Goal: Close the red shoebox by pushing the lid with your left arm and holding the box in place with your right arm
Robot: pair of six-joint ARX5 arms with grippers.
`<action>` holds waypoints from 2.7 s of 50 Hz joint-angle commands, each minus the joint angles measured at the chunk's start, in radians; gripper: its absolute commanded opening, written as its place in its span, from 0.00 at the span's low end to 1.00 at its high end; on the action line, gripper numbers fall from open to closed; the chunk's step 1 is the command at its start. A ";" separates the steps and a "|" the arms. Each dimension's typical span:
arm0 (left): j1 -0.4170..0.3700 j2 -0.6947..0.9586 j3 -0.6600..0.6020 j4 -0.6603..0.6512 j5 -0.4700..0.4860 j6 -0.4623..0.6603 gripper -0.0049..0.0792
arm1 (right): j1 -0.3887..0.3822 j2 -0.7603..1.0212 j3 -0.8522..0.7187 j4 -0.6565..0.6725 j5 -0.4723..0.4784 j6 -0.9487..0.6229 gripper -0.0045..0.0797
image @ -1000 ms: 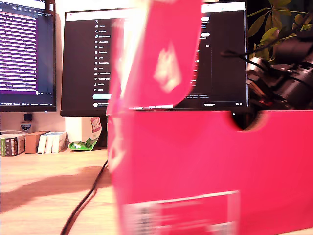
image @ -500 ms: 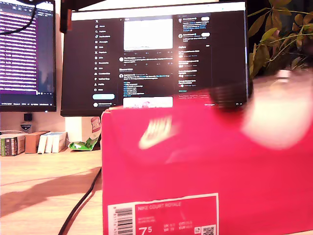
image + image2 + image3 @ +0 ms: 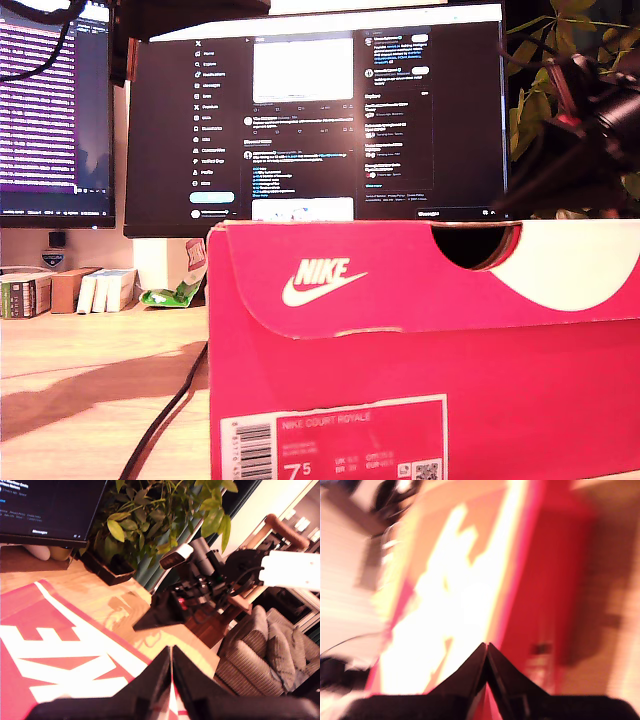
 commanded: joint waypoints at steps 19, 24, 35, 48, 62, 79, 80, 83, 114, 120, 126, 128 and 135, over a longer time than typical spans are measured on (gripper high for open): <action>0.010 -0.009 -0.001 0.003 0.004 0.015 0.04 | 0.124 0.009 -0.015 -0.062 0.139 -0.064 0.04; 0.014 -0.009 -0.001 0.000 0.005 0.015 0.04 | 0.139 0.009 -0.015 -0.066 0.242 -0.084 0.04; 0.015 -0.011 -0.001 -0.027 0.004 0.082 0.04 | 0.137 0.008 -0.015 -0.030 0.106 -0.109 0.04; 0.050 -0.047 -0.001 -0.137 -0.062 0.206 0.04 | 0.117 -0.052 -0.015 0.004 0.124 -0.140 0.04; 0.142 -0.154 -0.002 -0.294 -0.180 0.364 0.04 | 0.049 -0.216 -0.015 0.113 0.338 -0.076 0.04; 0.248 -0.214 -0.009 -0.408 -0.197 0.454 0.04 | -0.029 -0.388 -0.048 0.185 0.548 -0.021 0.04; 0.253 -0.219 -0.012 -0.410 -0.197 0.455 0.04 | -0.032 -0.401 -0.060 0.195 0.558 -0.016 0.04; 0.266 -0.229 -0.027 -0.412 -0.196 0.458 0.04 | -0.039 -0.428 -0.091 0.219 0.590 0.002 0.04; 0.336 -0.514 -0.317 -0.323 -0.355 0.446 0.04 | -0.044 -0.851 -0.550 0.506 0.870 0.159 0.04; 0.336 -0.598 -0.387 -0.317 -0.389 0.428 0.04 | -0.040 -0.938 -0.599 0.512 0.906 0.176 0.04; 0.336 -0.672 -0.433 -0.312 -0.434 0.402 0.04 | -0.040 -1.024 -0.655 0.511 0.935 0.188 0.04; 0.336 -0.693 -0.440 -0.320 -0.455 0.395 0.04 | -0.040 -1.046 -0.672 0.507 0.943 0.193 0.04; 0.336 -0.760 -0.462 -0.333 -0.511 0.377 0.04 | -0.037 -1.129 -0.718 0.504 0.951 0.240 0.04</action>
